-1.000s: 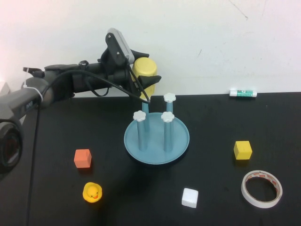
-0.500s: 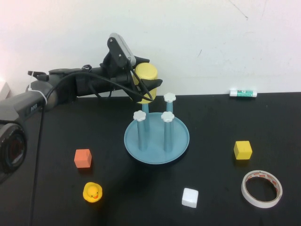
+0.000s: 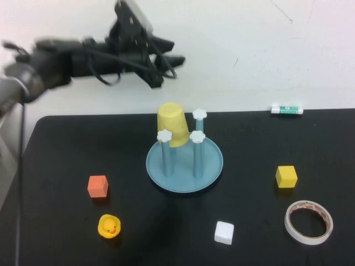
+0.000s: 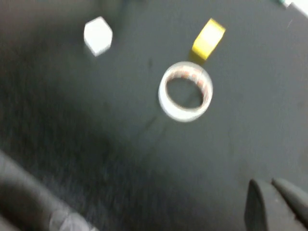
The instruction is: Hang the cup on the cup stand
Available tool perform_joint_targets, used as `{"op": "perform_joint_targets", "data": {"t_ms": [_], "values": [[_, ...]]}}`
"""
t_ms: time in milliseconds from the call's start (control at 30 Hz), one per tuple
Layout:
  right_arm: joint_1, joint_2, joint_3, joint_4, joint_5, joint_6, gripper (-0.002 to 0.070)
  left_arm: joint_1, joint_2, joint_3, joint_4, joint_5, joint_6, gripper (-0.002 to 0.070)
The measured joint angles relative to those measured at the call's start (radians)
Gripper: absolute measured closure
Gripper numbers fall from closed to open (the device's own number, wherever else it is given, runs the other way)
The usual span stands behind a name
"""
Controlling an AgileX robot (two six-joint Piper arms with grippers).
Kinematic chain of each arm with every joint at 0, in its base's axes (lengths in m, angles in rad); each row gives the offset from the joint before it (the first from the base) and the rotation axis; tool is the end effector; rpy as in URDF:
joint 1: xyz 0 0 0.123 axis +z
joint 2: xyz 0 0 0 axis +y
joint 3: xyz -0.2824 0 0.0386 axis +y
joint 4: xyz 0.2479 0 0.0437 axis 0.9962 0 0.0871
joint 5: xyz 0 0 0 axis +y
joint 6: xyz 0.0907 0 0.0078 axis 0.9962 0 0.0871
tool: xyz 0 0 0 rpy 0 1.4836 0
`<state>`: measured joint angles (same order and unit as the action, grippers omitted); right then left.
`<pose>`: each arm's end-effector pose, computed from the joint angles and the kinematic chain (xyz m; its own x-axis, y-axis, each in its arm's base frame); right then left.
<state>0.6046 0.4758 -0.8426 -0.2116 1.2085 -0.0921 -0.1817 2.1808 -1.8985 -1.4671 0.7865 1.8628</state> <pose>0.0495 0.0125 0.3556 -0.4777 -0.5294 -0.7011 -0.5261 0.8115 -0.2543 0.4855 -0.1545 0.2863 0.0735 0.2929 -0.9533 0.8382 0.4998 0.2182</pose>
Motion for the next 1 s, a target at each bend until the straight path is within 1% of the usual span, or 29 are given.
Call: {"op": "perform_joint_targets", "data": {"t_ms": [33,100,133,233,367,433,533,633,800,867,1000], "values": [[0.0,-0.024,0.007,-0.002,-0.02,0.0,0.0675,0.002,-0.039,0.0,0.057,-0.002,-0.045,0.044],[0.0,-0.081,0.035,-0.002,-0.08,0.0,0.0675,0.002,-0.113,0.0,0.17,0.0,-0.128,0.0565],[0.0,-0.107,0.056,-0.002,-0.112,-0.002,0.0675,0.004,-0.154,0.0,0.223,0.004,-0.17,0.0603],[0.0,-0.167,0.144,-0.002,-0.191,-0.002,0.0675,0.007,-0.273,0.0,0.355,0.008,-0.289,0.0654],[0.0,-0.209,0.263,0.01,-0.259,-0.002,0.0675,0.01,-0.432,0.0,0.521,0.02,-0.472,0.0671],[0.0,-0.214,0.32,0.023,-0.299,-0.002,0.0675,0.01,-0.513,0.0,0.617,0.033,-0.589,0.0673],[0.0,-0.214,0.39,0.04,-0.354,-0.002,0.0675,0.01,-0.619,0.0,0.752,0.084,-0.795,0.0675],[0.0,-0.214,0.421,0.054,-0.384,-0.004,0.0675,0.01,-0.721,0.011,0.848,0.141,-0.939,0.0675],[0.0,-0.214,0.428,0.057,-0.409,-0.004,0.0675,0.01,-0.916,0.144,0.943,0.129,-1.059,0.0675],[0.0,-0.214,0.428,0.058,-0.409,-0.004,0.0675,0.01,-0.997,0.227,0.973,0.088,-1.098,0.0675],[0.0,-0.214,0.428,0.058,-0.412,-0.004,0.0675,0.01,-1.195,0.452,1.028,-0.05,-1.183,0.0675]]}}
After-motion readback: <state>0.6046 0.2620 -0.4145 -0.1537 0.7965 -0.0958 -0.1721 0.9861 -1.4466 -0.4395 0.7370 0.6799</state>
